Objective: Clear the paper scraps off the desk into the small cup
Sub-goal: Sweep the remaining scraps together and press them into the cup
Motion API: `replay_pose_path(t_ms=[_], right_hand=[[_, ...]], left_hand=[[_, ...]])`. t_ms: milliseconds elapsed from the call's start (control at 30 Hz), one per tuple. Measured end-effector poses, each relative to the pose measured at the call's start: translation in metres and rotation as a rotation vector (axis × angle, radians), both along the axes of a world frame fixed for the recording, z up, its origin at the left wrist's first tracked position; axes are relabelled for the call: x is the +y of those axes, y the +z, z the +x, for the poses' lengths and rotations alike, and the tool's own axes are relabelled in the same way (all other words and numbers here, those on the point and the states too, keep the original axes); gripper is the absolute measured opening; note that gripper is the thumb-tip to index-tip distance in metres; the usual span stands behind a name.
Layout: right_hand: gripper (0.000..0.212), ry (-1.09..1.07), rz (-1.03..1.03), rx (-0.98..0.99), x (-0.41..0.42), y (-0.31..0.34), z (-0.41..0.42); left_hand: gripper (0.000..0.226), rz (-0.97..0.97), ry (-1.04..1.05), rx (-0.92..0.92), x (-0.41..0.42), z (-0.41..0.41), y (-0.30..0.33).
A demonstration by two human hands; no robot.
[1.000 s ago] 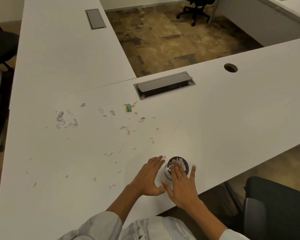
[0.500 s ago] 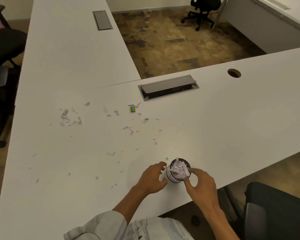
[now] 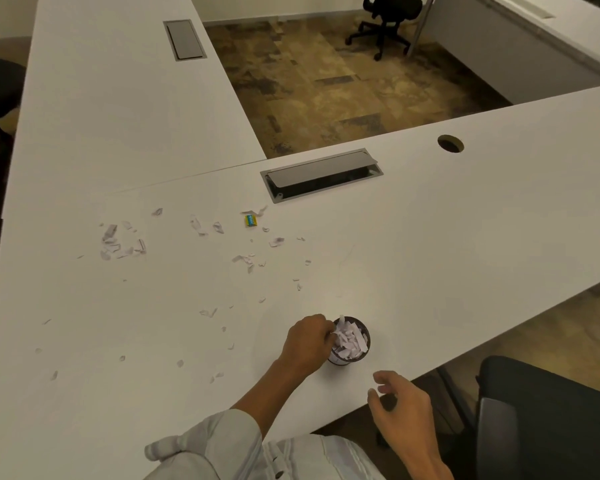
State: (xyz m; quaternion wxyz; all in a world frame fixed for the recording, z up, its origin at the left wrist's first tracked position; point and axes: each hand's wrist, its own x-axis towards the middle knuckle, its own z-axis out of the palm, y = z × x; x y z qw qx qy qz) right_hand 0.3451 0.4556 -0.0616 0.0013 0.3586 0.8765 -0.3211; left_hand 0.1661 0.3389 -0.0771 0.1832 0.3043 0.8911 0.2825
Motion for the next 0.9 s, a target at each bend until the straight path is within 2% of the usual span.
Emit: replay_pose_path(t_ms=[200,300,367,600,900], right_hand=[[0.031,-0.027,-0.020,-0.007,0.002,0.000,0.002],[0.032,-0.022,-0.024,0.008,0.005,0.000,-0.001],[0.032,-0.023,-0.027,0.016,0.006,-0.001,-0.004],[0.033,-0.030,-0.021,0.017,0.005,-0.004,-0.007],[0.032,-0.016,-0.022,0.022,-0.001,-0.004,-0.011]], left_hand=[[0.029,0.095,-0.043,-0.083,0.000,-0.006,0.005],[0.025,0.093,-0.070,-0.083,-0.002,-0.008,0.005],[0.029,0.077,-0.099,-0.076,-0.004,-0.007,0.003],[0.050,-0.055,-0.204,-0.012,-0.012,0.000,0.003],[0.049,-0.302,-0.268,0.063,-0.005,0.005,0.003]])
